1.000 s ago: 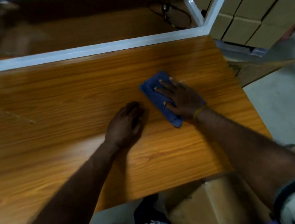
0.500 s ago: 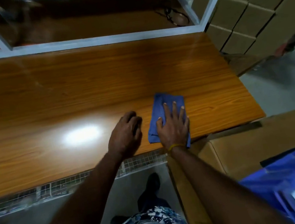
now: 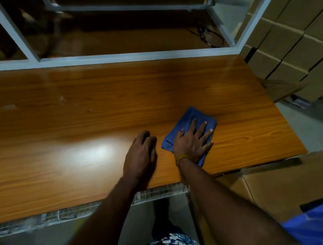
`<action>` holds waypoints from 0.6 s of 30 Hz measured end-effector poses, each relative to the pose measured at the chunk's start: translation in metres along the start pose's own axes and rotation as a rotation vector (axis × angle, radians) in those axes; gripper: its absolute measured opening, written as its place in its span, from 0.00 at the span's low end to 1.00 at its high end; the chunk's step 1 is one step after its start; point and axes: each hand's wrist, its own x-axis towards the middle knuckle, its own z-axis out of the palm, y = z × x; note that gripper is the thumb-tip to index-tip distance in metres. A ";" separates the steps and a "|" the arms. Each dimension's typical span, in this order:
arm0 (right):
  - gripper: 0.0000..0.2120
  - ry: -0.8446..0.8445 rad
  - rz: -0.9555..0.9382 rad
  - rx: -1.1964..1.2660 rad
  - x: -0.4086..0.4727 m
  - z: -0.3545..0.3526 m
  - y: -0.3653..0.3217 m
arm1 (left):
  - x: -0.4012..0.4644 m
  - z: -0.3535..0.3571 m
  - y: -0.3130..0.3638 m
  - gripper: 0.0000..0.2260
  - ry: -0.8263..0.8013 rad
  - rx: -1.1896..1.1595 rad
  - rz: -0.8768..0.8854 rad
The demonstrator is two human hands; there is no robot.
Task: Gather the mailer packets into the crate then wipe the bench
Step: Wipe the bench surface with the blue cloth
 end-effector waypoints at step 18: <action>0.29 -0.022 -0.264 0.032 0.179 0.024 -0.125 | 0.129 0.008 -0.046 0.20 0.009 0.080 -0.105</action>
